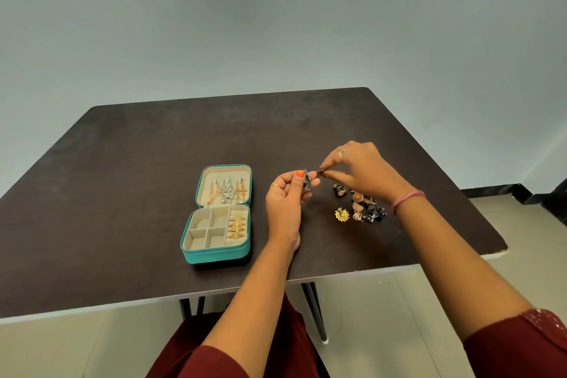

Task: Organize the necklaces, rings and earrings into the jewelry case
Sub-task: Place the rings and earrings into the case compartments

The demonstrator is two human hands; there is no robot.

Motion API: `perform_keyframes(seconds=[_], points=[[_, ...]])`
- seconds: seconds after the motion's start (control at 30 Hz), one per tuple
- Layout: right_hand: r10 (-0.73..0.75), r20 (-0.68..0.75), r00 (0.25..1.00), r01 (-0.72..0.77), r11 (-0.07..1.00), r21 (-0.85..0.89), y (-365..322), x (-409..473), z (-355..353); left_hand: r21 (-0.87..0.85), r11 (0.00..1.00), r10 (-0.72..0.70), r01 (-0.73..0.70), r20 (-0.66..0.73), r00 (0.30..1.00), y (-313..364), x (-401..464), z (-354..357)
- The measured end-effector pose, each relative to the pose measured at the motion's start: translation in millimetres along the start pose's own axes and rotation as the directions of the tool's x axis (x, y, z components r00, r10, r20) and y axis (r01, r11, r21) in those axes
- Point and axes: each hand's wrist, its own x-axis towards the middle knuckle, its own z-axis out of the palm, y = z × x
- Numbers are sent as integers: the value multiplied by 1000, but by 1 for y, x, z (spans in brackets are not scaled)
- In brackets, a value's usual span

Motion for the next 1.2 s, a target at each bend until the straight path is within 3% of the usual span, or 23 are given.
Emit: perform_keyframes(seconds=[0.1,0.23,0.37,0.47,0.73,1.03,1.2], points=[[204,-127,971,-135,900,414,-1,-13,5,19,1000,2,-2,-4,1000,-1,0,0],[408,-26,913,-190,480,857,-14,-28,9,41,999,28,-27,-13,1000,-2,0,0],[459,113,881,-197,141,970,-27,-34,13,39,999,33,-32,-18,999,-1,1,-1],[475,182,861,-223,30,974,-34,-36,15,24,999,35,-35,-6,999,-1,0,-1],[386,127,914,-199,151,968,-50,-47,20,-10,1000,15,-15,12,1000,0,-2,-4],[482,-117,869,-180,526,831,-54,-43,27,39,999,-5,3,57,998,0,-5,-6],[432,-296,852,-126,717,686,-56,-45,26,31,999,-18,14,125,992,2,-6,-7]])
